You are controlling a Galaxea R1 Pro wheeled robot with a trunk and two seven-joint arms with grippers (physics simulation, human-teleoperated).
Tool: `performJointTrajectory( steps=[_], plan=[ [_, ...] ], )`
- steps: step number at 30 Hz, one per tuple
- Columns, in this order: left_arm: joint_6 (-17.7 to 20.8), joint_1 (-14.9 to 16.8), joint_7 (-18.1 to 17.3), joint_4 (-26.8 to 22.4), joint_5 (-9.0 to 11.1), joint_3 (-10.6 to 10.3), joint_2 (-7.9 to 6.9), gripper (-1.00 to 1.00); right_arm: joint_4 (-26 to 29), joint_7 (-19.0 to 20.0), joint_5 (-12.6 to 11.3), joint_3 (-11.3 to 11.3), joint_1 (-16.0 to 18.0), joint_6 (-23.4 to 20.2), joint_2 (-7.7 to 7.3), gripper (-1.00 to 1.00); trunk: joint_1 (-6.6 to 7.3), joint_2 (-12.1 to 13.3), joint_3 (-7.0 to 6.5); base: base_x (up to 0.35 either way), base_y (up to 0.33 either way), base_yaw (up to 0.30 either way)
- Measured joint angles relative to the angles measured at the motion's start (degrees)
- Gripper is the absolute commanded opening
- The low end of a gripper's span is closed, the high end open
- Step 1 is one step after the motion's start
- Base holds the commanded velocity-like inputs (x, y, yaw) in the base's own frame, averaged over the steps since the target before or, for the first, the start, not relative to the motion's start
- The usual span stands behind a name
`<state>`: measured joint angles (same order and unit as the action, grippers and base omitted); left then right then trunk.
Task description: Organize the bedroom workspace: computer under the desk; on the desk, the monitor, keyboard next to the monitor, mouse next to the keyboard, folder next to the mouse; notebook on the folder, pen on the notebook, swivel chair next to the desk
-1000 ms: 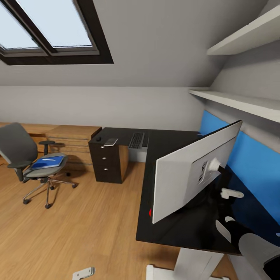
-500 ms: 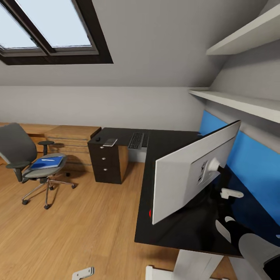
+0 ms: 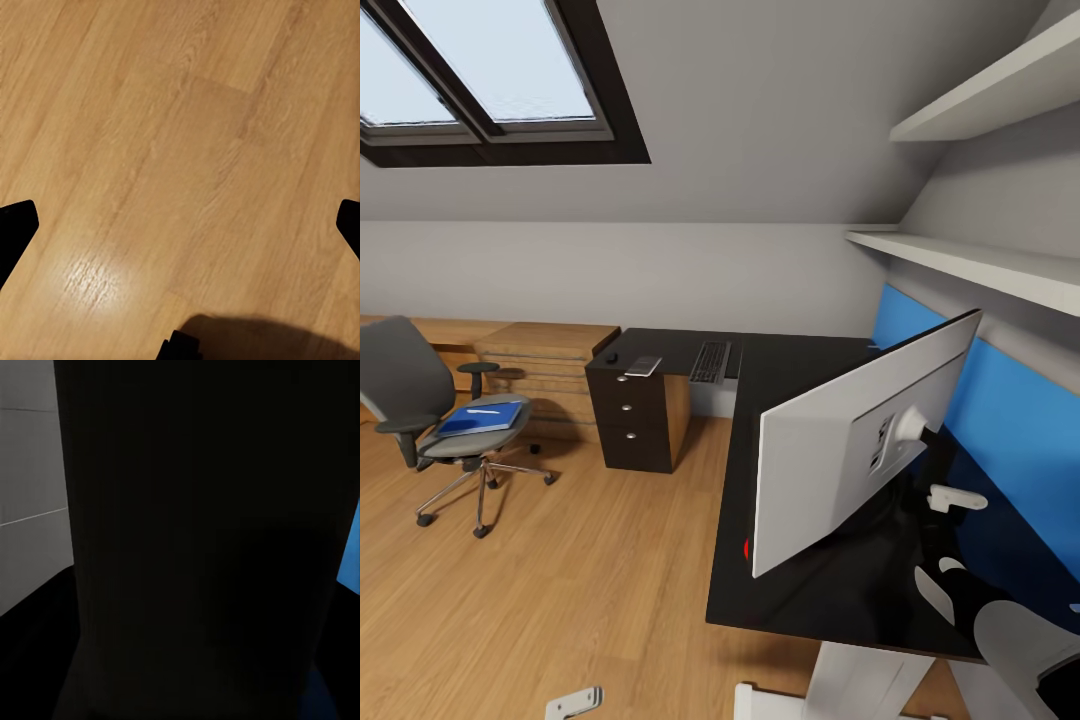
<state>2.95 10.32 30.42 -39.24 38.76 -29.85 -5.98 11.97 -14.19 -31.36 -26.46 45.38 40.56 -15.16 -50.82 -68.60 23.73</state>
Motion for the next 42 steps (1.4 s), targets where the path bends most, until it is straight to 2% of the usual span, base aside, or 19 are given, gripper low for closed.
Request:
performJointTrajectory(
  steps=[4,8,25,32,42],
  plan=[
    [0.0,0.0,0.0,0.0,0.0,0.0,0.0,1.0,0.0,-0.1,-0.4,-0.2,0.0,0.0,0.05,-1.0,0.0,0.0,0.0,0.0,0.0,0.0],
    [0.0,0.0,0.0,0.0,0.0,0.2,0.0,1.0,-0.3,0.0,0.7,0.7,0.0,0.0,0.1,-1.0,0.0,0.0,-0.01,0.0,0.0,0.0],
    [-0.1,0.0,0.0,0.0,0.0,0.3,0.0,1.0,-0.3,0.1,0.8,0.8,0.0,0.1,0.13,-1.0,0.0,0.0,-0.01,0.002,0.0,-0.033],
    [-0.1,0.0,0.0,0.0,0.0,0.4,-0.18,1.0,-0.2,0.1,2.0,1.3,0.1,-0.2,0.2,-1.0,0.04,0.0,-0.02,0.242,0.0,-0.001],
    [0.0,0.0,0.0,0.0,0.0,0.4,-0.26,1.0,-0.2,0.1,2.0,1.3,0.1,-0.2,0.21,-1.0,0.02,0.0,-0.02,0.237,0.0,0.0]
  ],
)
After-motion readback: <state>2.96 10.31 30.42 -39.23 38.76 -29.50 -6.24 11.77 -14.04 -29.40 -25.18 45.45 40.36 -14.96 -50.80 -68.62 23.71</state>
